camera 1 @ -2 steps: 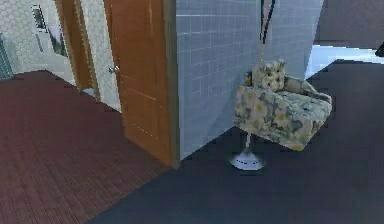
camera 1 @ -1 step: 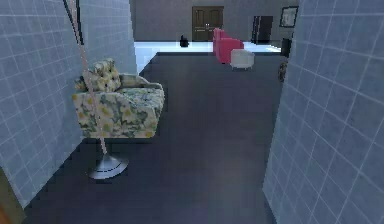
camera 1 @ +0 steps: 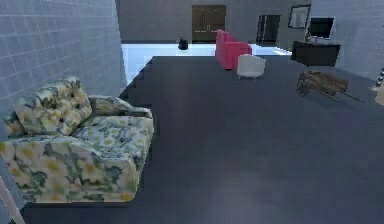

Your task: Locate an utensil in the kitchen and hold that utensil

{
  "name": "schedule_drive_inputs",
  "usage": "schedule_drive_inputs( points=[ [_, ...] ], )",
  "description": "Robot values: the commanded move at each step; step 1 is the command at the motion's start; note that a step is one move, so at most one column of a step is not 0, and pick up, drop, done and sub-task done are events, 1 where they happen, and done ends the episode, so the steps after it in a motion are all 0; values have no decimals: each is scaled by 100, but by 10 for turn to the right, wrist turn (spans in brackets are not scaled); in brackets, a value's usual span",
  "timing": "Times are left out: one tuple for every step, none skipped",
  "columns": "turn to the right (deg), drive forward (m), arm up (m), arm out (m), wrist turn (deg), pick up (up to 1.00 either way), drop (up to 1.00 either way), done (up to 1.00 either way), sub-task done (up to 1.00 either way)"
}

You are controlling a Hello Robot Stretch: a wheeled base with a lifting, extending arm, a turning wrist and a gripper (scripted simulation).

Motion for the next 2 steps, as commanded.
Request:
schedule_drive_inputs(
  points=[
    [0, 100, 0, 0, 0, 0, 0, 0, 0],
    [0, 100, 0, 0, 0, 0, 0, 0, 0]
  ],
)
